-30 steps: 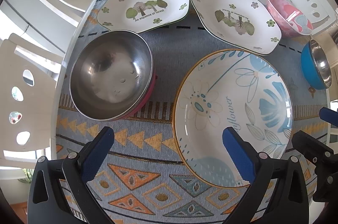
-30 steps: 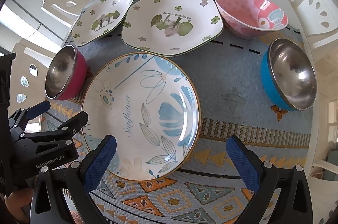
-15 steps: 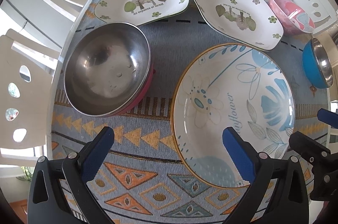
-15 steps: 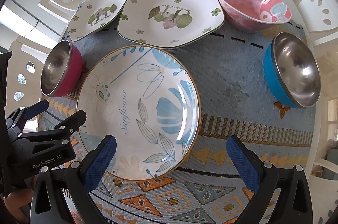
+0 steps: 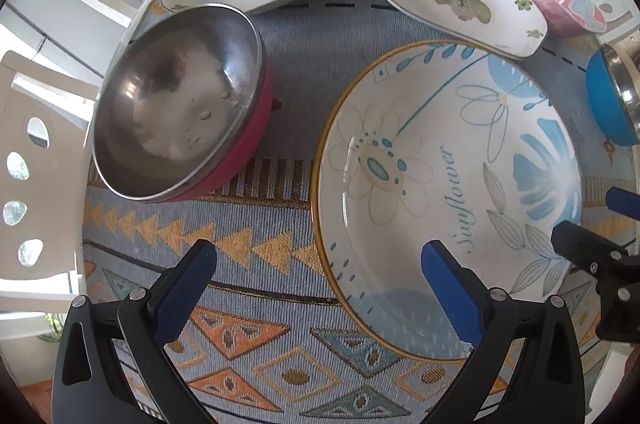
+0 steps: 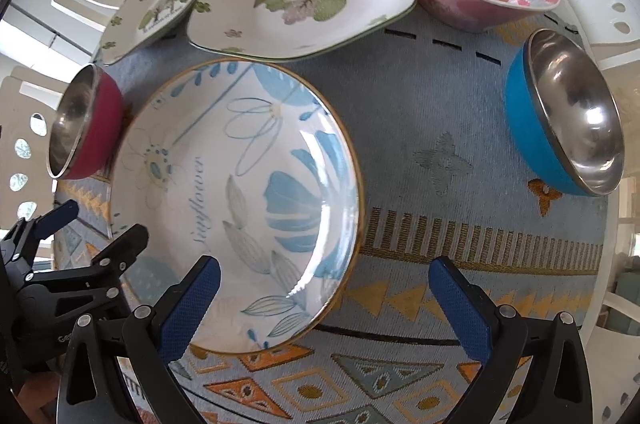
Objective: Organize plates and bowls
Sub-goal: 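Move both tools to the Sunflower plate rim and close on it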
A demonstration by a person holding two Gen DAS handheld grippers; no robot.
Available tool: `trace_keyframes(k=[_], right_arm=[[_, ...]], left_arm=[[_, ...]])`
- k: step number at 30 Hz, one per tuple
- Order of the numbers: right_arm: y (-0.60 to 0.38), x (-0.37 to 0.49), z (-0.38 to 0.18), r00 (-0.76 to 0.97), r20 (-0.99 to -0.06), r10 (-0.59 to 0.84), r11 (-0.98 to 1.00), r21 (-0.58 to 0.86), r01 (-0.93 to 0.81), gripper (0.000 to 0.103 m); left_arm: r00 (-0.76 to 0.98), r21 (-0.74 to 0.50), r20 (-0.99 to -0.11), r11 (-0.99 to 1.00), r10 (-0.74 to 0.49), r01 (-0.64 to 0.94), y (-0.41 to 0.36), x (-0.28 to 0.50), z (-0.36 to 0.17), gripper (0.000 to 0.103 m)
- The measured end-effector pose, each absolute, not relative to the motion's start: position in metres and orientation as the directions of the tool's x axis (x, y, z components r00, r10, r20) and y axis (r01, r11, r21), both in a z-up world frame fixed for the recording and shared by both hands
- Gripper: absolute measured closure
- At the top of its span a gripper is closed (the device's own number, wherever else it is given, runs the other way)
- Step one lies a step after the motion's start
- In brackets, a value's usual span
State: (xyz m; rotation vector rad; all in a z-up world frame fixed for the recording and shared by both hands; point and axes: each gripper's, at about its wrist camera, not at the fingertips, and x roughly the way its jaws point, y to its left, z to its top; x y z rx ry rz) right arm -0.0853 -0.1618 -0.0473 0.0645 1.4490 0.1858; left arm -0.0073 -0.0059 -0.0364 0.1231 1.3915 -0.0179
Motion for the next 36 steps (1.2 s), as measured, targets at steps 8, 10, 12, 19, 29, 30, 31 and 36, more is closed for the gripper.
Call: trace_keyframes(k=[8, 10, 12, 19, 29, 30, 31, 36], right_arm=[[-0.162, -0.072, -0.071, 0.079, -0.98, 0.183, 0.981, 0.177, -0.077, 0.0], [-0.158, -0.069, -0.073, 0.094, -0.979, 0.183, 0.98, 0.175, -0.091, 0.0], [-0.152, -0.063, -0.078, 0.083, -0.98, 0.184, 0.979, 0.175, -0.101, 0.0], [-0.135, -0.039, -0.09, 0.111, -0.981, 0.161, 0.979, 0.145, -0.14, 0.0], [-0.137, -0.025, -0.092, 0.133, -0.977, 0.164, 0.982, 0.149, -0.119, 0.0], [-0.137, -0.024, -0.092, 0.141, -0.976, 0.164, 0.982, 0.149, -0.114, 0.0], [-0.138, -0.024, -0.093, 0.149, -0.975, 0.165, 0.983, 0.149, -0.111, 0.0], [-0.15, -0.027, -0.089, 0.185, -0.97, 0.159, 0.987, 0.151, -0.055, 0.0]], left_arm=[[0.119, 0.004, -0.993, 0.999, -0.002, 0.052, 0.005, 0.001, -0.058, 0.005], [0.117, -0.023, -0.993, 0.999, -0.027, 0.038, 0.009, 0.005, -0.06, 0.004], [0.123, -0.052, -0.991, 0.998, -0.056, 0.034, 0.013, 0.008, -0.064, 0.002], [0.153, -0.091, -0.984, 0.996, -0.092, 0.015, 0.036, 0.019, -0.073, 0.0], [0.093, -0.095, -0.992, 0.995, -0.091, -0.041, 0.044, 0.065, -0.082, 0.0], [0.099, -0.095, -0.991, 0.995, -0.091, -0.038, 0.046, 0.067, -0.083, 0.0], [0.105, -0.096, -0.99, 0.995, -0.091, -0.036, 0.044, 0.069, -0.08, 0.0], [0.145, -0.094, -0.985, 0.995, -0.09, -0.023, 0.034, 0.056, -0.076, 0.0]])
